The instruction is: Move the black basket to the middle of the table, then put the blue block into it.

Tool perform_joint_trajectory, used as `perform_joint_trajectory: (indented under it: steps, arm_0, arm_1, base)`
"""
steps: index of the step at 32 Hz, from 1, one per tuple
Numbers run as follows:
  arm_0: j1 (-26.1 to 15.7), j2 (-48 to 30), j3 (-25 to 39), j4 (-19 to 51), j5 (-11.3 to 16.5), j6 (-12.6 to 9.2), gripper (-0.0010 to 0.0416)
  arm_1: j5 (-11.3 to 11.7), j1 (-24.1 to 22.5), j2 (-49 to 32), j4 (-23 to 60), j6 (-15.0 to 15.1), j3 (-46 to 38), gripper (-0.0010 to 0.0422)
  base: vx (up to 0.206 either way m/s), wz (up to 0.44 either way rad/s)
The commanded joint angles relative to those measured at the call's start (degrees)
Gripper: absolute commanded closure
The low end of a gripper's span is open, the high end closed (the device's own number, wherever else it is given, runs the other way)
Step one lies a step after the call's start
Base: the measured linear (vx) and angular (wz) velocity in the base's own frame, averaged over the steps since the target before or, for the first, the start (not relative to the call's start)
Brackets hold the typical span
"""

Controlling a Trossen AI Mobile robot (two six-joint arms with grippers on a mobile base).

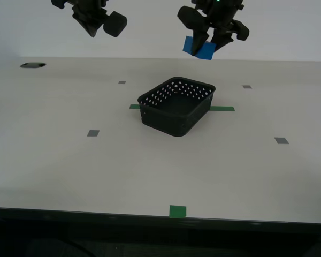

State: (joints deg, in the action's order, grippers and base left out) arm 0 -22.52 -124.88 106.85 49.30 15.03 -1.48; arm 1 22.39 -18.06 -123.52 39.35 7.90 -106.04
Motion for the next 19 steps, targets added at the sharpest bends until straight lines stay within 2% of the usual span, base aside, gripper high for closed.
perform_joint_trajectory:
  steps: [1,3,7,12,13,17,19]
  arm_0:
    - [-2.99,0.02,0.02,1.75,0.61,0.26,0.0407]
    - [-6.95,0.02,0.0,4.11,0.59,0.48,0.0407]
    - [-11.41,0.02,-0.15,6.4,0.57,0.22,0.0407]
    - [-12.35,0.02,-1.62,6.21,0.55,0.39,0.0406]
    - [-12.35,0.0,-3.91,6.21,0.09,0.61,0.0406]
    - [-12.35,0.0,-6.49,5.07,-1.33,0.66,0.04]
    - [-12.35,0.0,-7.37,4.46,-1.53,1.16,0.0374]
  arm_1:
    - [0.35,0.35,0.09,-0.39,0.61,0.0,0.0412]
    - [1.62,1.11,0.09,-0.79,0.76,0.02,0.0412]
    - [1.62,3.06,0.09,-0.85,0.74,0.07,0.0412]
    - [1.64,4.04,0.09,-0.39,0.74,0.07,0.0412]
    - [1.55,4.22,0.09,-0.26,0.74,0.07,0.0412]
    - [1.57,4.28,0.09,-0.31,0.74,0.07,0.0412]
    - [1.55,4.33,0.09,-0.26,0.74,0.07,0.0412]
  base:
    - [0.0,0.0]
    - [0.0,0.0]
    - [0.0,0.0]
    - [0.0,0.0]
    - [0.0,0.0]
    - [0.0,0.0]
    - [0.0,0.0]
